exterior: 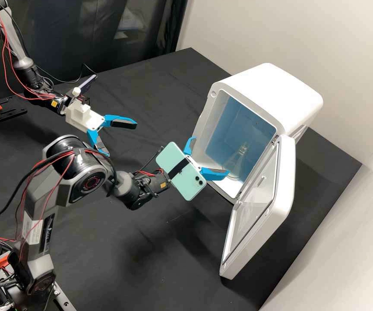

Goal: Take the flask out of the incubator

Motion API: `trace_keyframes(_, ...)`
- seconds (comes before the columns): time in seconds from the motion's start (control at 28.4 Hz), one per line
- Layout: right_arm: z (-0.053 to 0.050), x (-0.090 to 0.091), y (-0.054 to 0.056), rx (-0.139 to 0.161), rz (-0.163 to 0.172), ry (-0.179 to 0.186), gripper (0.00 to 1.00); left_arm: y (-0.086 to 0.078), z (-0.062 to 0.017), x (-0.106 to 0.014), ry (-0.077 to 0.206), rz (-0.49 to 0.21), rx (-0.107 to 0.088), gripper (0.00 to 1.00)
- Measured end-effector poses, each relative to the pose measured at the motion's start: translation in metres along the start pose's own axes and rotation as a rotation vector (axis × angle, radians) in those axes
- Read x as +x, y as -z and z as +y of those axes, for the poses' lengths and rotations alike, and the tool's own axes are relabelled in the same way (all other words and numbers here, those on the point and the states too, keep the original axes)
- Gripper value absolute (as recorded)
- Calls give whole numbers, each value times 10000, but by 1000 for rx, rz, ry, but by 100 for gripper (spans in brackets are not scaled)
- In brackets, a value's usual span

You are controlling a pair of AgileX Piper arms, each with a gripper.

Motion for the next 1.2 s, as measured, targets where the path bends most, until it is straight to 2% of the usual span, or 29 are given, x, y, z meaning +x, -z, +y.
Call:
trace_keyframes(0.18,-43,156,-57,-33,-33,-3,100,0,0,0,0,0,0,100)
trace_keyframes(0.28,-86,261,-77,-38,-59,-11,100,-12,-2,2,1,-5,1,100)
trace_keyframes(0.56,-218,534,18,-61,-73,-6,100,-12,-2,2,1,-5,1,100)
trace_keyframes(0.67,-253,663,32,-69,-97,-6,100,-12,-2,2,1,-5,1,100)
trace_keyframes(0.88,-313,873,76,-104,-102,6,100,-31,-10,1,4,-11,1,100)
trace_keyframes(1.09,-356,1045,88,-93,-110,27,100,-49,-13,3,5,-17,2,100)
trace_keyframes(1.2,-381,1127,80,-100,-110,30,100,-66,-17,5,6,-23,2,100)
